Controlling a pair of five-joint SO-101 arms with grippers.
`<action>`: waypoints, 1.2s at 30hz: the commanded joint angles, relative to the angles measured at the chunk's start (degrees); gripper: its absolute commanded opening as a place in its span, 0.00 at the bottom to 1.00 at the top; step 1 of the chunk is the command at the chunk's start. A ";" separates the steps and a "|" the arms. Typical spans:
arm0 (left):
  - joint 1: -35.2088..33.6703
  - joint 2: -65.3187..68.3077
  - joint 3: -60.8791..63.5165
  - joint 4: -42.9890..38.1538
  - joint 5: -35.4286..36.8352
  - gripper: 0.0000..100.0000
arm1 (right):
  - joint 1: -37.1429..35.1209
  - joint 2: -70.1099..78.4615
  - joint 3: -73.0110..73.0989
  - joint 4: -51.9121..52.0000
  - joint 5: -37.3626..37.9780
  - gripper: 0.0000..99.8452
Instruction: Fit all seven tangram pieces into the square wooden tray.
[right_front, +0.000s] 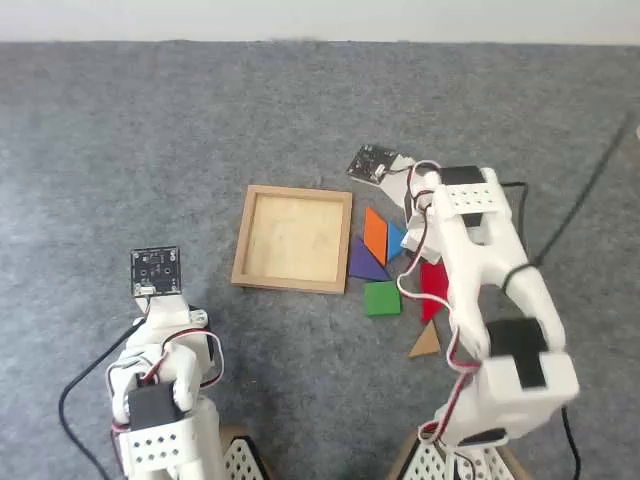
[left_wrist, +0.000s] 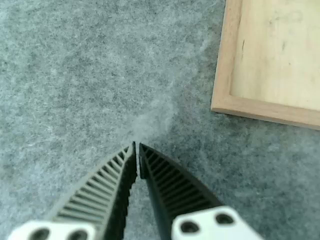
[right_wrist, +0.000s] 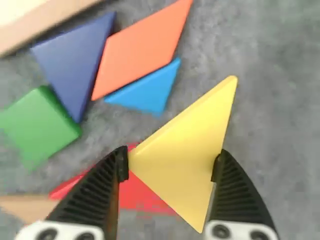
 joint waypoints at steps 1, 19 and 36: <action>0.26 -0.97 -0.66 -0.26 -0.26 0.01 | -0.66 -10.51 -1.49 4.97 -0.18 0.10; -0.09 -0.97 -0.66 -0.35 -0.35 0.01 | -17.54 -34.68 -1.05 27.21 -6.77 0.10; -0.09 -0.97 -0.66 -0.35 -0.35 0.01 | -40.84 -35.38 2.20 27.30 -6.07 0.10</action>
